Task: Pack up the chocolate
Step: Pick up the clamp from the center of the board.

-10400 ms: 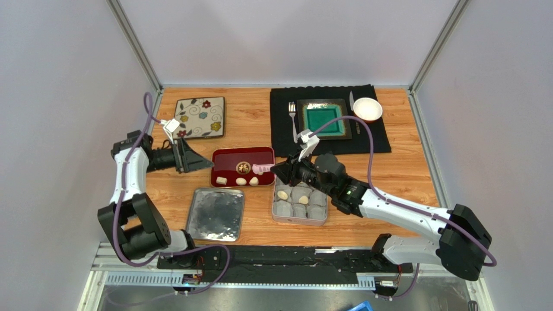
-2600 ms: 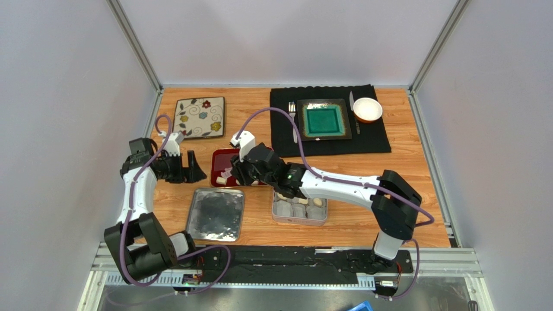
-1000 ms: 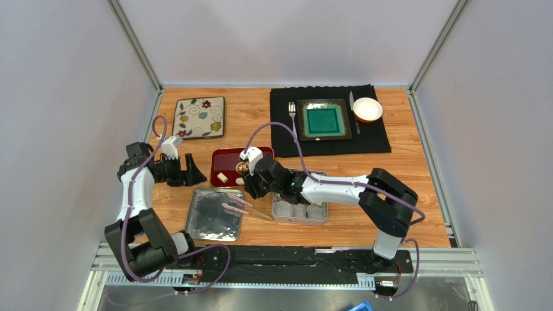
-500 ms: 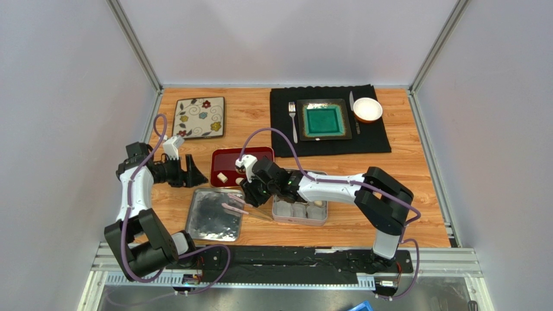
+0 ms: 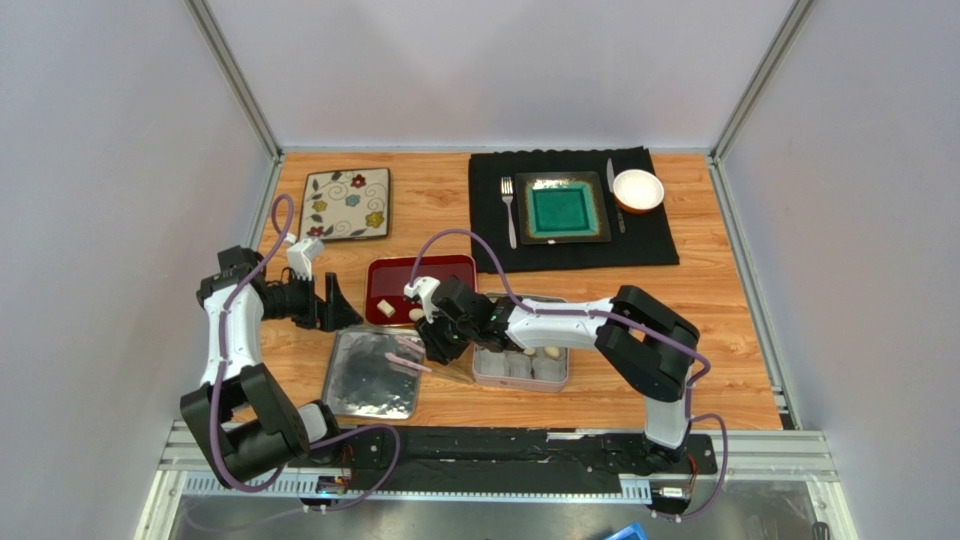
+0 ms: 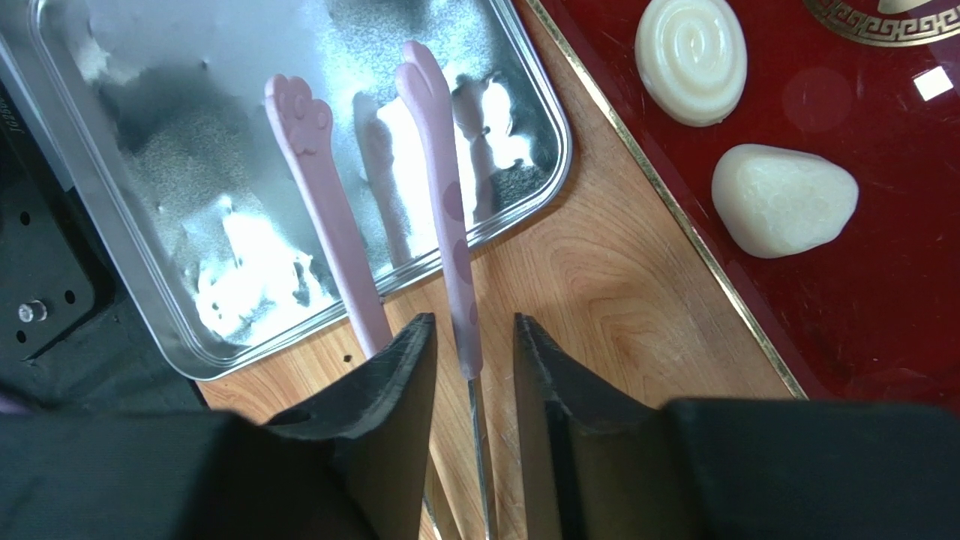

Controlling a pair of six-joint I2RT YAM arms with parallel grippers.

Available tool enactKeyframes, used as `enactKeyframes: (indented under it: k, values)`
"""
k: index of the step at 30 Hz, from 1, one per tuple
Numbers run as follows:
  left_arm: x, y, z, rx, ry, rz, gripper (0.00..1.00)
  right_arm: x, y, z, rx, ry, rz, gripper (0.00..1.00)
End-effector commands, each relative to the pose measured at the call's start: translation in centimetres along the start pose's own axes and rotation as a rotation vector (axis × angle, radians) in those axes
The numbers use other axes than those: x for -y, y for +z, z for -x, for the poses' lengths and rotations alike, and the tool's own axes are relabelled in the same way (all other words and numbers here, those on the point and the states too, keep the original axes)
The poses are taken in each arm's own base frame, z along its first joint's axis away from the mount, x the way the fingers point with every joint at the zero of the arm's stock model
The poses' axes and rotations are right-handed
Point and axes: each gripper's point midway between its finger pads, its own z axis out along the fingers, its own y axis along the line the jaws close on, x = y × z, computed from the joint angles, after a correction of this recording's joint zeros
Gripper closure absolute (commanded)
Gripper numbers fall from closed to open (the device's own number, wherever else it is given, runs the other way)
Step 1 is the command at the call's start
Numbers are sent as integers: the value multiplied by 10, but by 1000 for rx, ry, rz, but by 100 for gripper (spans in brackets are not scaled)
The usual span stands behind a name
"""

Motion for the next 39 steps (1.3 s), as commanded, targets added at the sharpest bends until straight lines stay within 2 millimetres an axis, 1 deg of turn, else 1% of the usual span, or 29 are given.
enactKeyframes:
  k: [1,3,5,6,8,9,10,11,12,13,15,16,20,22,23,24,26,27,28,29,31,32,33,34,35,36,37,38,39]
  values:
    - [25,-13,13,59,141,-80,3,-3,6,14,40,-13,10,70]
    - [35,-15,13,73,197,-119,3,-2,7,14,46,-12,5,76]
    - [53,-18,15,117,239,-186,2,1,5,17,59,-11,-11,82]
    - [57,-18,16,138,297,-205,2,1,2,18,65,-9,-15,89]
    - [70,-21,21,184,325,-250,2,-2,-10,33,111,-18,-14,94]
    - [73,-23,23,202,366,-258,2,-4,-14,34,120,-19,-12,97]
    - [79,-26,29,230,394,-277,2,-10,-26,46,156,-27,6,98]
    - [87,-28,26,230,380,-306,2,-13,-31,50,168,-31,15,99]
    - [91,-30,27,247,444,-319,2,-16,-36,54,178,-39,23,100]
    - [96,-32,32,270,439,-331,2,-24,-46,63,200,-47,53,100]
    - [99,-34,35,289,465,-333,2,-30,-52,64,193,-55,85,100]
    - [102,-34,34,304,491,-333,2,-38,-57,68,193,-69,123,100]
    - [117,-32,28,316,564,-363,1,-51,-70,72,177,-90,204,100]
    - [132,-31,24,303,578,-420,1,-46,-76,73,147,-82,235,100]
    - [138,-31,25,307,570,-444,1,-45,-82,84,159,-83,242,100]
    - [149,-33,28,303,549,-480,1,-42,-87,88,157,-79,243,100]
    - [156,-36,45,337,560,-509,1,-31,-99,94,157,-64,257,100]
    - [163,-38,50,296,425,-540,1,-29,-108,100,176,-69,254,100]
    - [155,-35,71,332,506,-499,1,-21,-112,101,178,-64,233,100]
    - [159,-37,76,298,375,-500,1,-18,-118,106,190,-78,223,100]
    - [168,-35,90,317,488,-463,1,-12,-127,109,191,-75,217,100]
    - [175,-34,91,316,542,-461,1,-10,-130,111,188,-76,217,100]
    - [195,-32,86,292,631,-497,1,-8,-135,117,198,-94,212,100]
    - [199,-30,78,268,686,-472,1,-5,-138,114,173,-85,206,100]
    - [203,-28,73,272,819,-480,1,-3,-141,113,162,-90,202,100]
    - [210,-33,74,274,869,-496,1,0,-148,120,171,-103,197,100]
    - [208,-31,62,214,833,-517,1,-1,-151,113,135,-87,208,100]
    - [204,-28,60,217,937,-512,1,0,-153,112,128,-110,208,100]
    - [203,-26,50,195,996,-522,1,2,-155,111,119,-128,203,100]
